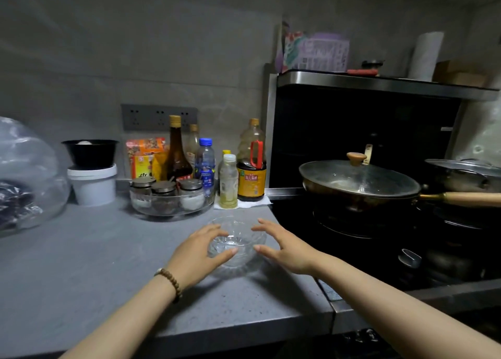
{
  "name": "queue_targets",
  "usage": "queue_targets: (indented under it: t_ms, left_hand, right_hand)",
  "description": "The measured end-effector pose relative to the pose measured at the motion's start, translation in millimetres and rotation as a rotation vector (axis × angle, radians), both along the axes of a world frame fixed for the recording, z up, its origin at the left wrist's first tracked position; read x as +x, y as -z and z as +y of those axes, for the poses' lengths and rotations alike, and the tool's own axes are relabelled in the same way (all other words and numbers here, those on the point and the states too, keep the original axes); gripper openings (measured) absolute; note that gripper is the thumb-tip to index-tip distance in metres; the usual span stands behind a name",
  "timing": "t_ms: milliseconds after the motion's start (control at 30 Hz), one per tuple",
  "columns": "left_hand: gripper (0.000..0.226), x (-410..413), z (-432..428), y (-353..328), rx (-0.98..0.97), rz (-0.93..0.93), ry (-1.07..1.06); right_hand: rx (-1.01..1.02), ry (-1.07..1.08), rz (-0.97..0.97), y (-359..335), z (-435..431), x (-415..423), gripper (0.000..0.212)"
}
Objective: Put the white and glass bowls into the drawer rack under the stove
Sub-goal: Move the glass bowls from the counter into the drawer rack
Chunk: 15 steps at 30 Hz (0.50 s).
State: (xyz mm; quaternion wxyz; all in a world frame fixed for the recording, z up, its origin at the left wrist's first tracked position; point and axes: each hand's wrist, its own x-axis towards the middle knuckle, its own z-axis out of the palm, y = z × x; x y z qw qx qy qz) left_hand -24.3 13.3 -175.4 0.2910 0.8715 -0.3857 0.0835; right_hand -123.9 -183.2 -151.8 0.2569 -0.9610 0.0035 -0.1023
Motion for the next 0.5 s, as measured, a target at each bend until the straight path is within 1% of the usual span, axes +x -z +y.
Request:
queue_targets:
  t_ms: [100,167,367,500]
  left_hand:
    - [0.046,2,-2,2,-0.044,0.024,0.031]
    - [0.036,4,-3,3,-0.084,0.026,0.049]
    - [0.019,3,-6,5,-0.213,0.072,0.082]
    - [0.016,0,-10,4,-0.285,0.075,0.083]
  right_hand:
    - [-0.014,-0.011,0.001,7,3,8,0.037]
    - [-0.025,0.0,-0.028,11,3,11,0.032]
    - [-0.004,0.024,-0.125,18,6,16,0.023]
    - [0.037,0.035,-0.155,14,7,16,0.019]
